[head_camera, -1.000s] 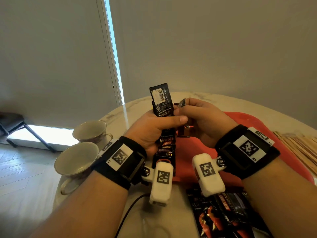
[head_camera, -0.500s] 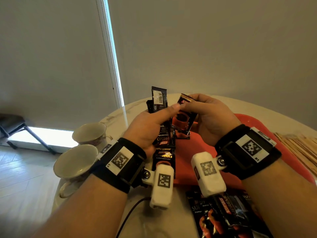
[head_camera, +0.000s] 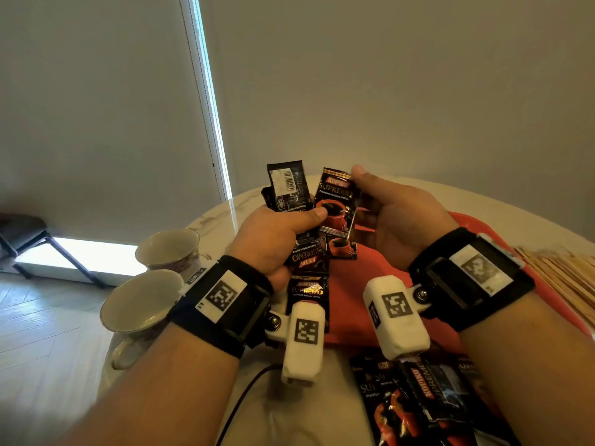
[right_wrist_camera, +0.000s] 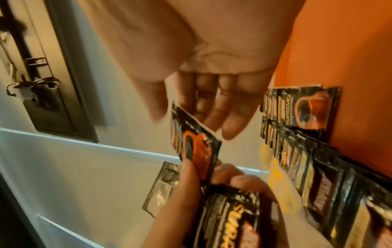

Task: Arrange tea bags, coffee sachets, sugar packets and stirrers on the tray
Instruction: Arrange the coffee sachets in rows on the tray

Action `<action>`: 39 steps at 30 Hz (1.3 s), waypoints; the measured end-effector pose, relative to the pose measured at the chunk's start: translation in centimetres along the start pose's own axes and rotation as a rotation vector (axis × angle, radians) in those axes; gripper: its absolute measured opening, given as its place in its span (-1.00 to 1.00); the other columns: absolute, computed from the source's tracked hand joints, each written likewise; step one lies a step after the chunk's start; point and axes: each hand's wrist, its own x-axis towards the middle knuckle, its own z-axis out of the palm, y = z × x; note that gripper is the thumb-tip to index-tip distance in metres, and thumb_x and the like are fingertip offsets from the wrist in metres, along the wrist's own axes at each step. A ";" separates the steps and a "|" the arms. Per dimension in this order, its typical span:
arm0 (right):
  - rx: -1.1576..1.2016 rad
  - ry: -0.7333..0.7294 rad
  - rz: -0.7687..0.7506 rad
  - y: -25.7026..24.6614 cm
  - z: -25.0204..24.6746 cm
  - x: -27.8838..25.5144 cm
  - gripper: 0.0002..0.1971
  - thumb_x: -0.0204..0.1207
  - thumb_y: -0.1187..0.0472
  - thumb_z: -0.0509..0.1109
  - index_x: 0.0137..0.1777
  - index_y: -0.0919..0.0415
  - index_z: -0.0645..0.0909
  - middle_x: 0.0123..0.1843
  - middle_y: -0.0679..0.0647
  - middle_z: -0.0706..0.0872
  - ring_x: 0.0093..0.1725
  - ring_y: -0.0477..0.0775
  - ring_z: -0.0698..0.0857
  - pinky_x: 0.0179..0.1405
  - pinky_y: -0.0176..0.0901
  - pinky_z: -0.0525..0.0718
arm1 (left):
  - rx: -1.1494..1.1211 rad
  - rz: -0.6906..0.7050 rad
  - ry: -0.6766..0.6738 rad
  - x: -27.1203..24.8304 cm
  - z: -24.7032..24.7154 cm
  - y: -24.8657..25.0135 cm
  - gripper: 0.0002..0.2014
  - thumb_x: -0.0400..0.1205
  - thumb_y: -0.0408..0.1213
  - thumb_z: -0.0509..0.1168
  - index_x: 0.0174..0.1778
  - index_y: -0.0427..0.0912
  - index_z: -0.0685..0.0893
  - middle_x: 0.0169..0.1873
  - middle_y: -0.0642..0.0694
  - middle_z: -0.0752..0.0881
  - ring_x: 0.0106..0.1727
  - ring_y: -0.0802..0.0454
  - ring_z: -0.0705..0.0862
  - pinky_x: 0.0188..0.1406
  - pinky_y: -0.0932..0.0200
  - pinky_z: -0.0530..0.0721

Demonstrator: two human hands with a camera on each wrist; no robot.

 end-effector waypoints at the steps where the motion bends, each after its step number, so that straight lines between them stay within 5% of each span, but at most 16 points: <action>1: -0.062 -0.042 -0.004 0.0 -0.1 -0.1 -0.68 0.60 0.14 0.50 0.26 0.31 0.71 -0.04 0.17 0.85 -0.12 0.11 0.84 0.01 0.14 0.78 | -0.018 -0.005 0.002 0.1 -0.1 -0.1 -0.67 0.59 -0.49 0.47 0.29 -0.43 0.75 0.11 -0.47 0.84 0.11 -0.46 0.84 0.20 -0.46 0.78; 4: -0.129 -0.074 -0.001 0.0 -0.1 -0.2 -0.83 0.58 0.45 0.43 0.15 0.36 0.69 -0.22 0.13 0.83 -0.33 0.02 0.79 -0.11 0.02 0.75 | -0.064 -0.031 0.029 0.3 -0.2 0.0 -0.71 0.61 -0.43 0.48 0.25 -0.39 0.76 0.11 -0.46 0.83 -0.03 -0.37 0.84 0.01 -0.28 0.85; 9: -0.055 0.150 -0.021 0.6 -1.7 0.9 -0.79 0.51 0.48 0.52 0.09 0.31 0.65 -0.03 0.27 0.84 -0.27 0.07 0.82 -0.27 -0.12 0.78 | -0.212 -0.066 0.115 0.9 -0.9 0.5 -0.79 0.66 -0.34 0.44 0.18 -0.26 0.67 -0.27 -0.15 0.73 -0.39 0.01 0.69 -0.43 0.11 0.73; 12: -0.079 0.229 0.110 2.0 -3.2 1.7 -0.82 0.57 0.47 0.46 0.12 0.32 0.64 0.04 0.29 0.81 -0.14 0.14 0.80 -0.20 -0.11 0.75 | -0.216 -0.072 0.129 1.1 -1.1 0.6 -0.77 0.65 -0.33 0.42 0.21 -0.24 0.66 -0.28 -0.13 0.72 -0.39 0.02 0.69 -0.41 0.12 0.71; 15: -0.169 0.255 0.242 3.2 -3.9 2.3 -0.90 0.61 0.50 0.36 0.04 0.37 0.66 -0.16 0.21 0.79 -0.29 0.08 0.77 -0.38 -0.17 0.77 | -0.202 -0.075 0.128 1.0 -1.1 0.4 -0.80 0.66 -0.34 0.40 0.19 -0.25 0.67 -0.29 -0.12 0.72 -0.39 0.02 0.69 -0.40 0.12 0.71; 18: -0.269 0.258 0.300 3.6 -4.1 2.7 -0.90 0.58 0.51 0.38 0.02 0.38 0.68 -0.20 0.21 0.78 -0.28 0.09 0.76 -0.21 -0.08 0.78 | -0.187 -0.060 0.134 1.0 -1.0 0.5 -0.81 0.67 -0.34 0.39 0.19 -0.25 0.68 -0.28 -0.13 0.73 -0.39 0.02 0.69 -0.41 0.12 0.72; 25: -0.469 0.242 0.347 3.1 -3.4 3.0 -0.97 0.54 0.44 0.51 -0.08 0.33 0.75 -0.30 0.13 0.77 -0.36 -0.02 0.71 -0.49 -0.27 0.70 | -0.196 -0.084 0.132 0.7 -1.0 0.7 -0.83 0.69 -0.35 0.37 0.18 -0.26 0.69 -0.30 -0.12 0.72 -0.39 0.03 0.68 -0.43 0.14 0.71; 39: -0.521 0.227 0.386 2.9 -3.2 2.7 -0.92 0.55 0.37 0.55 -0.02 0.39 0.75 -0.24 0.17 0.78 -0.38 -0.04 0.70 -0.47 -0.29 0.71 | -0.206 -0.097 0.134 0.9 -1.0 0.5 -0.75 0.68 -0.34 0.38 0.28 -0.26 0.70 -0.26 -0.12 0.73 -0.38 0.04 0.69 -0.40 0.14 0.72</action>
